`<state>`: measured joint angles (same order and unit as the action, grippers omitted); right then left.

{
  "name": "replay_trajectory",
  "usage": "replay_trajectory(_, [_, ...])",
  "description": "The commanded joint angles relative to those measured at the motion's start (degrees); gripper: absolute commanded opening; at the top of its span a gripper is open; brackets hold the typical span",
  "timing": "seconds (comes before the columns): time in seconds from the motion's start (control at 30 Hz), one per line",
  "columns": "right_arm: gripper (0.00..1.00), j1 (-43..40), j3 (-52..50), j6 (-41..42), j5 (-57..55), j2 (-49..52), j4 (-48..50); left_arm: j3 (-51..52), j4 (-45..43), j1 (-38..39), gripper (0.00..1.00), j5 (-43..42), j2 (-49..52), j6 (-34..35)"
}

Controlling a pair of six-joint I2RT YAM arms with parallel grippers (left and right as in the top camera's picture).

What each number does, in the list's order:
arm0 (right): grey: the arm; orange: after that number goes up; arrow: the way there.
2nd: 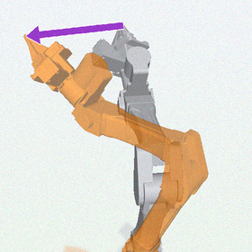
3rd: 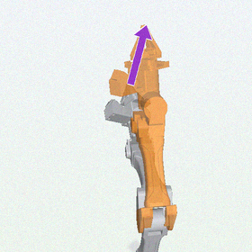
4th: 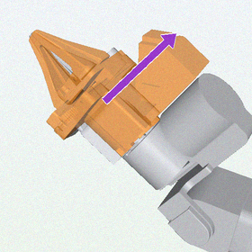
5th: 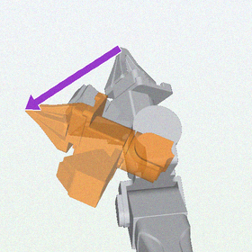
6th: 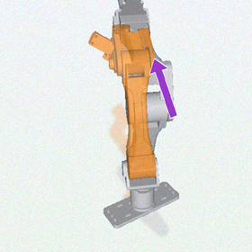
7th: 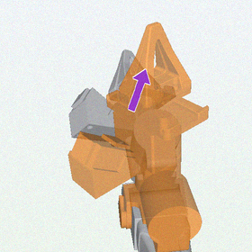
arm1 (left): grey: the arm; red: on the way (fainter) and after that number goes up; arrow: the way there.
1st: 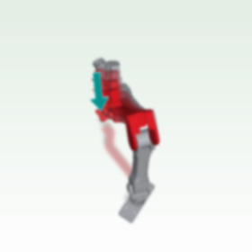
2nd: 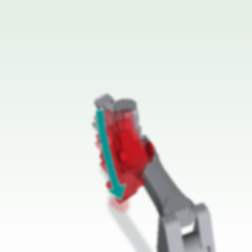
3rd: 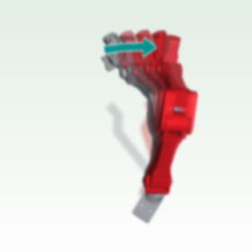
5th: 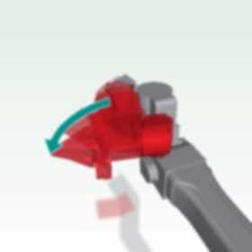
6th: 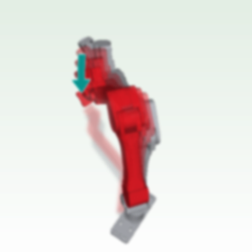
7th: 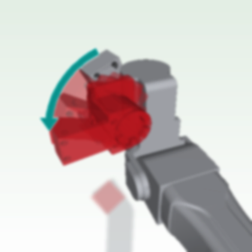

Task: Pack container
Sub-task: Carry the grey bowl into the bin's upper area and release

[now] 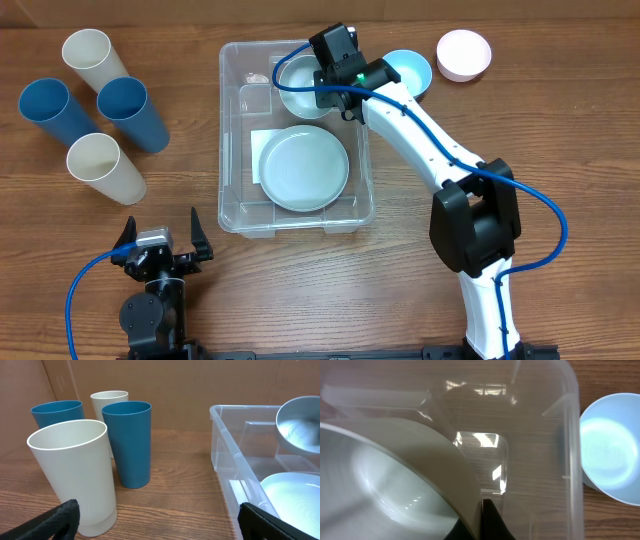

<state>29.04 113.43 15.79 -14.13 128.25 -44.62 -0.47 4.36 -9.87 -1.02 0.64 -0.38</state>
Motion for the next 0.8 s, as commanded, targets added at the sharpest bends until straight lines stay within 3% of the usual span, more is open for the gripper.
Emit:
replay_trajectory(0.0, [0.04, 0.37, 0.17, -0.87, -3.78, 1.57, 1.25, 0.17, 0.11, -0.39, 1.0, -0.04, -0.42, -0.76])
replay_trajectory(0.3, [0.04, -0.02, 0.17, -3.89, -6.4, 4.26, 3.3, 0.17, 0.11, -0.39, 1.0, -0.04, -0.42, -0.76])
replay_trajectory(0.37, [0.21, 0.0, 0.15, -4.11, -6.43, 4.26, 3.37, 0.17, 0.11, -0.39, 1.0, -0.04, -0.42, -0.76])
replay_trajectory(0.4, [0.22, 0.0, 0.17, -4.37, -6.4, 4.26, 3.45, 0.17, 0.11, -0.39, 1.0, -0.04, -0.42, -0.76])
replay_trajectory(0.67, [0.27, 0.61, 0.92, -10.16, -6.4, 4.2, 3.89, 0.17, 0.11, -0.39, 1.0, -0.04, -0.42, -0.76])
replay_trajectory(0.77, [0.28, 2.97, 8.24, -10.32, -6.4, 3.78, -2.36, 0.17, 0.11, -0.39, 1.0, -0.04, -0.42, -0.76])
